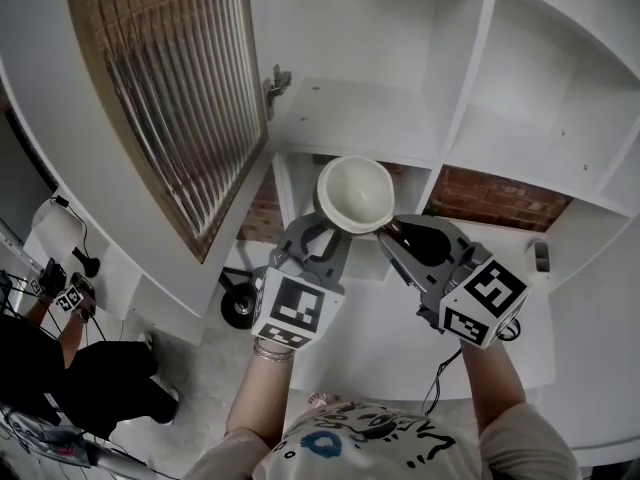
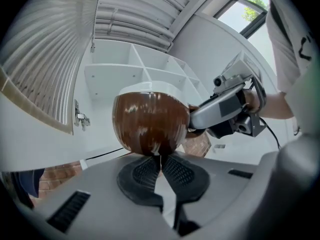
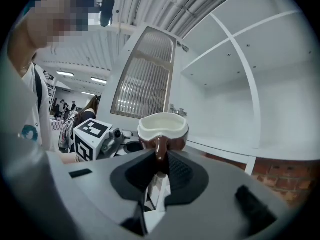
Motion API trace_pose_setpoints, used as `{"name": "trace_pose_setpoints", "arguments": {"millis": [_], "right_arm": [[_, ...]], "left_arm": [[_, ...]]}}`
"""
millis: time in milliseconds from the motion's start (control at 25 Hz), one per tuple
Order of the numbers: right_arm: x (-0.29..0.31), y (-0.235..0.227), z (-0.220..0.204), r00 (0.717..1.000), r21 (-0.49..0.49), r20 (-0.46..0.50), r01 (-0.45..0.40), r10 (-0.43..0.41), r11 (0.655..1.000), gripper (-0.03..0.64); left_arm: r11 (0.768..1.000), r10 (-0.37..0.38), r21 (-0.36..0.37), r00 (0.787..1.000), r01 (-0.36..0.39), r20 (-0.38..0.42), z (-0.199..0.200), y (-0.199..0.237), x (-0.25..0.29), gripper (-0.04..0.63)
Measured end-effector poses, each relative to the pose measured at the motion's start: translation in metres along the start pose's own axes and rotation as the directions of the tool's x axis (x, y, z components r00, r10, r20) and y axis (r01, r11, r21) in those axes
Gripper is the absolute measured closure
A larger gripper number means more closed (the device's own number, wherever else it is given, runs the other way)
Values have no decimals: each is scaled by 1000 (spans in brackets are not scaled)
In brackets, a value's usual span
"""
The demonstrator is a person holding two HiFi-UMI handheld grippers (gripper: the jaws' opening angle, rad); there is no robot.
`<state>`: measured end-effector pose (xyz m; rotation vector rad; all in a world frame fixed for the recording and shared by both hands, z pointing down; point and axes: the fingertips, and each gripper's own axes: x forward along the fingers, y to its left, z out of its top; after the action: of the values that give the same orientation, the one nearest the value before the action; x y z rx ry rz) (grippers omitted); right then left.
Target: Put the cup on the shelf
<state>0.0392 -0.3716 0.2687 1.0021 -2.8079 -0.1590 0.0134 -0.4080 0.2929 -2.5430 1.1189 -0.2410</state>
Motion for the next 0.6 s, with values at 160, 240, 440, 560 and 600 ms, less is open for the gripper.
{"name": "trace_pose_setpoints", "arguments": {"millis": [160, 240, 440, 560, 600], "right_arm": [[4, -13, 12, 1000, 12, 13, 13, -13, 1000, 555], [7, -20, 19, 1000, 20, 19, 19, -19, 1000, 555], [19, -34, 34, 999, 16, 15, 38, -39, 999, 556], [25, -41, 40, 999, 27, 5, 45, -46, 999, 556], [28, -44, 42, 999, 34, 0, 49, -49, 998, 556]], "left_arm": [[1000, 18, 1, 1000, -18, 2, 11, 12, 10, 577], [1000, 27, -3, 1000, -27, 8, 17, 19, 14, 577], [999, 52, -3, 998, -52, 17, 26, 39, 24, 578], [998, 59, 4, 998, -59, 16, 29, 49, 30, 577], [998, 63, 8, 998, -63, 14, 29, 52, 32, 577]]}}
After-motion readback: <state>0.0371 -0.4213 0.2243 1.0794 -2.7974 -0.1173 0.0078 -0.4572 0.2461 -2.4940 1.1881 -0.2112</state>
